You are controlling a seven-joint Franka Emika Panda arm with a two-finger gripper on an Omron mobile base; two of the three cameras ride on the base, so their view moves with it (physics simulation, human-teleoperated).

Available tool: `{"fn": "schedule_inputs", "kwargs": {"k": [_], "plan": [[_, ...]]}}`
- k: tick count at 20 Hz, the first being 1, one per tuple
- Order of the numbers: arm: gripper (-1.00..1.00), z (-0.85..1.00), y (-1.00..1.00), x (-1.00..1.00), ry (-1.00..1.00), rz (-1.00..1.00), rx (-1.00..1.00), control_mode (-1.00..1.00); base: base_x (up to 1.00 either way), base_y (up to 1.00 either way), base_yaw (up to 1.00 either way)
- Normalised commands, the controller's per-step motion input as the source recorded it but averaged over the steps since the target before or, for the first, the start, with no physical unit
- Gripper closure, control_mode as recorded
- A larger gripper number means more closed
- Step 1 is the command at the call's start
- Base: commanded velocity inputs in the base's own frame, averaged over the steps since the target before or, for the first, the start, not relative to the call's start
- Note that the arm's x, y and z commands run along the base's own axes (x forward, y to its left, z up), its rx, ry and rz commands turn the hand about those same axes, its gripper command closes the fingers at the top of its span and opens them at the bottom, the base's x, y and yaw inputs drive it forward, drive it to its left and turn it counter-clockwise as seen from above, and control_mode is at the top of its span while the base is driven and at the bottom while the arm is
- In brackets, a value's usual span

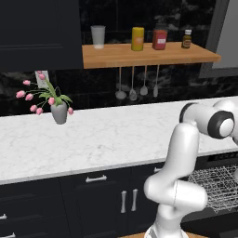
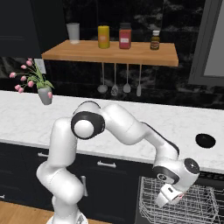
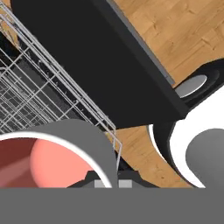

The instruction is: Pick up the cup and bowl from the counter, place them in the dishwasher, and close the dishwasher door.

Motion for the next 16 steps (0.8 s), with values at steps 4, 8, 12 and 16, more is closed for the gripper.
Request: {"fn": "schedule_inputs", "kwargs": {"k": [4, 8, 12, 16], "plan": [[1.00, -0.34, 0.00, 0.00, 0.00, 0.00, 0.27, -1.00, 0.00, 0.00, 0.00], [1.00, -0.28, 0.00, 0.00, -0.02, 0.00, 0.25, -1.00, 0.00, 0.00, 0.00], [1.00, -0.23, 0.00, 0.05, -0.04, 0.00, 0.22, -1.00, 0.00, 0.00, 0.00], [1.00, -0.21, 0.03, 0.19, -0.15, 0.00, 0.14, -1.00, 0.00, 0.00, 0.00]]}}
